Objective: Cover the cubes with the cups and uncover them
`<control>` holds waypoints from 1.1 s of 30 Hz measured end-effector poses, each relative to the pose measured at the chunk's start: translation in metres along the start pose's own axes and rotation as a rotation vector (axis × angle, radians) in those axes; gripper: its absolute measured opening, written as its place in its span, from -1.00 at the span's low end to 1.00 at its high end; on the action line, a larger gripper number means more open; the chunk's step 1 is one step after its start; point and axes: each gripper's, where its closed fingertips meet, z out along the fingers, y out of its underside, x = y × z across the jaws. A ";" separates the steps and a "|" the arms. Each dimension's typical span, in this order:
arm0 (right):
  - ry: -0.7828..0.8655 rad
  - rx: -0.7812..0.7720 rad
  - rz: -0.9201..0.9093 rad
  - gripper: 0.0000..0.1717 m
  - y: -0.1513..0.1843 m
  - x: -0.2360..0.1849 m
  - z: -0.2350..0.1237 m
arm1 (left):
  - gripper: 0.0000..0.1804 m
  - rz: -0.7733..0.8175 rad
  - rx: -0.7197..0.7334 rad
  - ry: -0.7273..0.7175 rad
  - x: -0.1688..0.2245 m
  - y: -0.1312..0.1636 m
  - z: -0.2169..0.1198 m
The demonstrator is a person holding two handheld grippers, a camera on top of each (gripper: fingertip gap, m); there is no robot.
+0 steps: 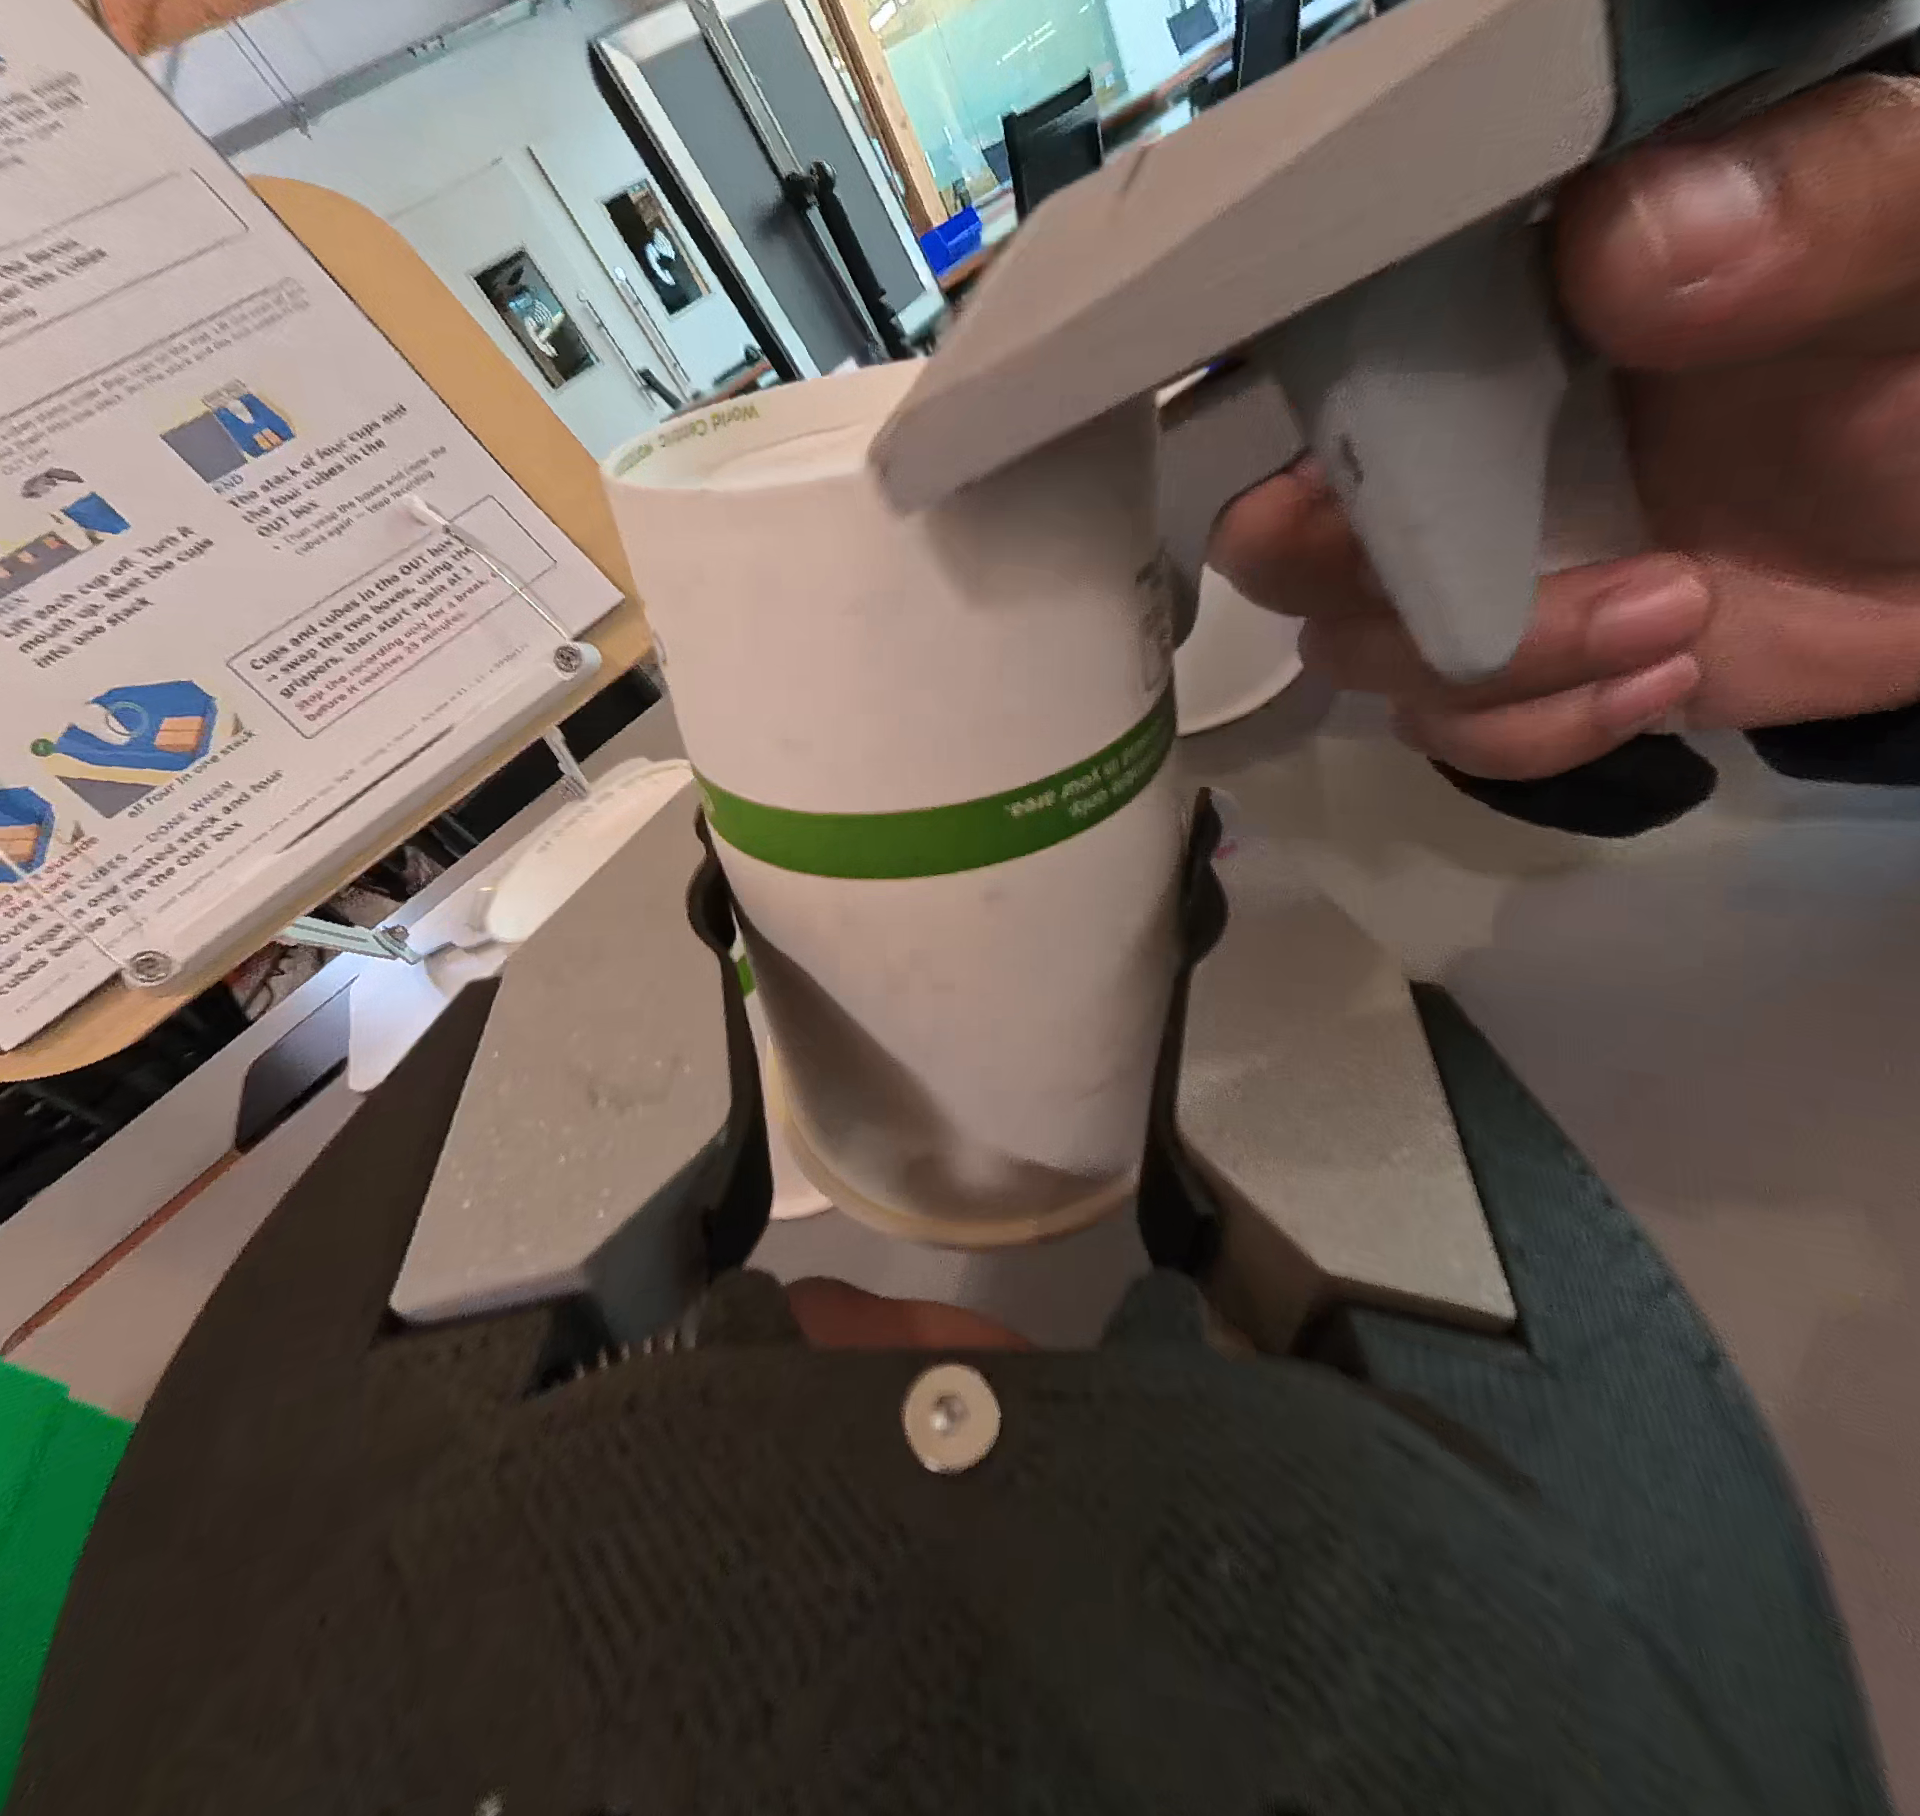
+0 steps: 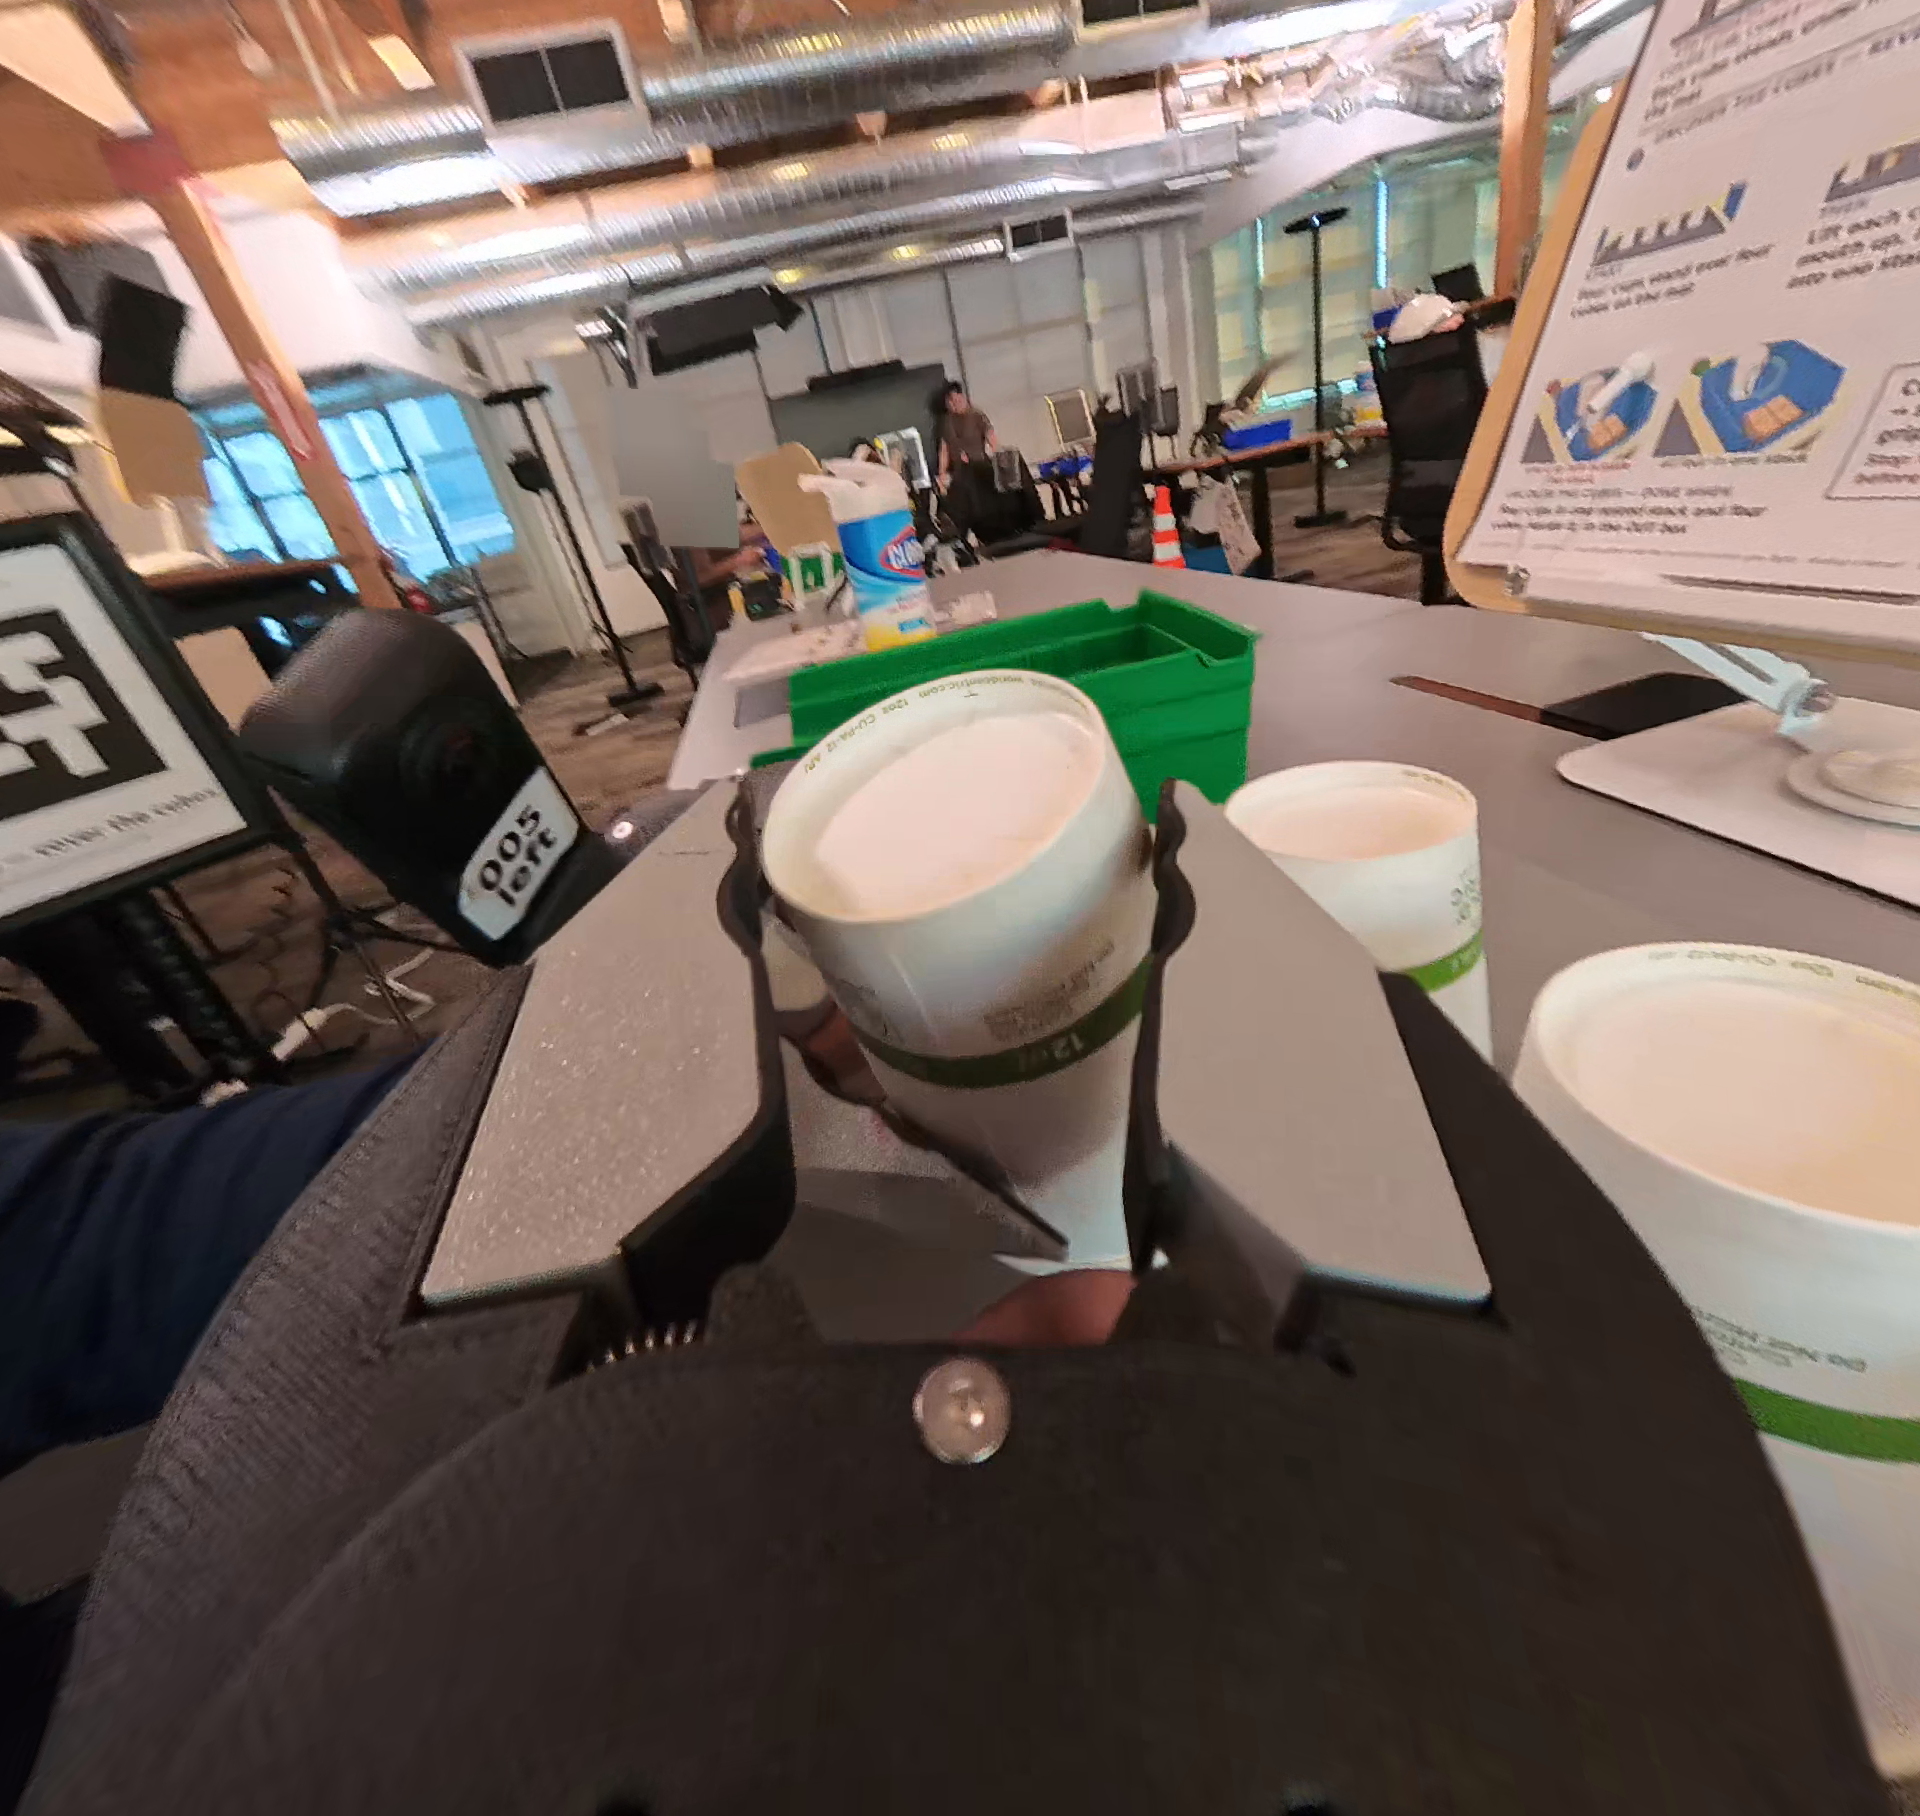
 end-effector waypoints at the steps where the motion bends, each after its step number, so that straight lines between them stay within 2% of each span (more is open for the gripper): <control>1: -0.011 0.027 0.009 -0.17 -0.005 -0.001 -0.002 | -0.03 -0.004 0.015 -0.011 -0.005 -0.003 -0.003; 3: 0.001 0.090 0.023 -0.16 -0.016 0.002 -0.008 | -0.03 -0.048 0.076 -0.038 -0.019 -0.012 -0.014; 7: 0.043 0.157 0.081 -0.22 -0.029 0.017 -0.019 | -0.03 -0.253 0.218 -0.246 -0.088 -0.019 -0.046; 9: 0.048 0.163 0.101 -0.23 -0.029 0.020 -0.020 | -0.03 -0.330 0.204 -0.408 -0.130 -0.001 -0.058; 12: 0.056 0.133 0.089 -0.24 -0.023 0.019 -0.016 | -0.02 -0.442 0.075 -0.477 -0.166 0.039 -0.043; 15: 0.068 0.096 0.048 -0.25 -0.017 0.017 -0.012 | -0.02 -0.561 -0.032 -0.401 -0.167 0.071 -0.017; 17: 0.073 0.085 0.027 -0.25 -0.015 0.017 -0.011 | -0.02 -0.575 -0.095 -0.385 -0.163 0.088 -0.008; 22: 0.064 0.073 0.040 -0.25 -0.012 0.016 -0.008 | -0.01 -0.449 -0.157 -0.439 -0.168 0.100 -0.009; 30: 0.072 0.076 0.035 -0.27 -0.012 0.016 -0.009 | -0.02 -0.554 -0.193 -0.494 -0.184 0.116 -0.016; 33: 0.068 0.079 0.044 -0.27 -0.013 0.016 -0.009 | -0.01 -0.538 -0.321 -0.469 -0.177 0.132 -0.011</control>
